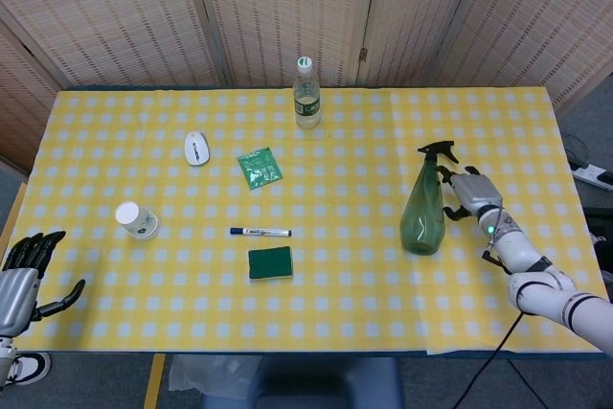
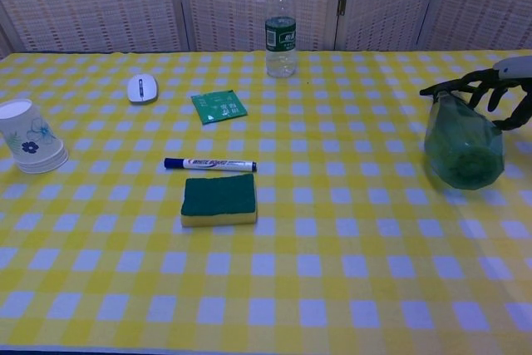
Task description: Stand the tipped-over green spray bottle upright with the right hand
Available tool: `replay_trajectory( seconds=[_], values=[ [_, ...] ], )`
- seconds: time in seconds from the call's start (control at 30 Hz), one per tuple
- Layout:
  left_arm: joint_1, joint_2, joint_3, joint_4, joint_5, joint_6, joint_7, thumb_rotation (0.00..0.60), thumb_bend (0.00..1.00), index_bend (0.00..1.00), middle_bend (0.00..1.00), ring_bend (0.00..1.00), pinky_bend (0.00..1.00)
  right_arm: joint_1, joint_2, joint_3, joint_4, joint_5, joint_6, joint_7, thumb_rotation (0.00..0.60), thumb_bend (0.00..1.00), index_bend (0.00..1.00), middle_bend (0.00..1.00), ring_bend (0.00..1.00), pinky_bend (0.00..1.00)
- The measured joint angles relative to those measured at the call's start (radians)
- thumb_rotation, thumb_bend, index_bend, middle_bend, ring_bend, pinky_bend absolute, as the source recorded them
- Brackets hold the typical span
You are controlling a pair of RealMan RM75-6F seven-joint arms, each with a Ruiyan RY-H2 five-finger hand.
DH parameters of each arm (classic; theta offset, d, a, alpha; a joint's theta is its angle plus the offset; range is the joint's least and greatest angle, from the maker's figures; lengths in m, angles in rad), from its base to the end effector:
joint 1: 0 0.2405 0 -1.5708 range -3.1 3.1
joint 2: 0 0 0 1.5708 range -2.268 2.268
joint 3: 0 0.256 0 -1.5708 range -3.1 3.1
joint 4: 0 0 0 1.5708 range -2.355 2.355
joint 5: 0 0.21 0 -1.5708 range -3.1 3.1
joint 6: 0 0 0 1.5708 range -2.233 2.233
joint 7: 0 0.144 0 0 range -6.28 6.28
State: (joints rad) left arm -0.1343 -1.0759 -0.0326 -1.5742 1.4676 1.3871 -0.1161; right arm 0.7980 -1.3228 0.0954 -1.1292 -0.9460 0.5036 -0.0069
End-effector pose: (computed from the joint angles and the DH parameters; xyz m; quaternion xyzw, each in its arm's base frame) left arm -0.3244 0.1936 0.1648 -0.6023 -0.4241 -0.3741 0.5634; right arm -0.2836 -0.4103 0.0763 0.6903 -0.5020 0.1986 0.4817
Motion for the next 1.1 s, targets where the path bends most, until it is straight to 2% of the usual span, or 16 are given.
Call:
replay_trajectory(
  seconds=[0.3, 0.6, 0.73, 0.87, 0.97, 1.1],
  values=[
    [0.005, 0.007, -0.001, -0.003, -0.001, 0.009, -0.010, 0.171, 0.34, 0.00, 0.14, 0.06, 0.00, 0.033, -0.030, 0.030, -0.043, -0.013, 0.059, -0.045, 0.600, 0.45, 0.00, 0.23, 0.26, 0.04],
    [0.009, 0.011, 0.002, -0.009, 0.007, 0.017, -0.009, 0.172, 0.34, 0.00, 0.14, 0.06, 0.00, -0.026, 0.099, 0.037, -0.235, -0.081, 0.165, -0.024, 0.600, 0.45, 0.00, 0.23, 0.25, 0.04],
    [0.010, 0.009, 0.004, -0.015, 0.013, 0.022, 0.007, 0.170, 0.34, 0.00, 0.14, 0.06, 0.00, -0.058, 0.156, 0.055, -0.345, -0.112, 0.185, 0.066, 0.600, 0.45, 0.00, 0.23, 0.25, 0.04],
    [0.010, 0.007, 0.003, -0.017, 0.009, 0.022, 0.014, 0.169, 0.34, 0.00, 0.14, 0.07, 0.00, -0.084, 0.192, 0.072, -0.455, -0.198, 0.192, 0.192, 0.600, 0.45, 0.00, 0.23, 0.25, 0.04],
    [0.010, 0.007, 0.004, -0.018, 0.016, 0.025, 0.014, 0.167, 0.34, 0.00, 0.15, 0.08, 0.00, -0.085, 0.179, 0.078, -0.472, -0.258, 0.181, 0.247, 0.600, 0.45, 0.00, 0.24, 0.25, 0.04],
    [0.016, 0.009, 0.006, -0.019, 0.027, 0.041, 0.014, 0.170, 0.34, 0.00, 0.15, 0.08, 0.00, -0.071, 0.118, 0.092, -0.458, -0.271, 0.152, 0.330, 0.600, 0.45, 0.00, 0.24, 0.25, 0.04]
  ],
)
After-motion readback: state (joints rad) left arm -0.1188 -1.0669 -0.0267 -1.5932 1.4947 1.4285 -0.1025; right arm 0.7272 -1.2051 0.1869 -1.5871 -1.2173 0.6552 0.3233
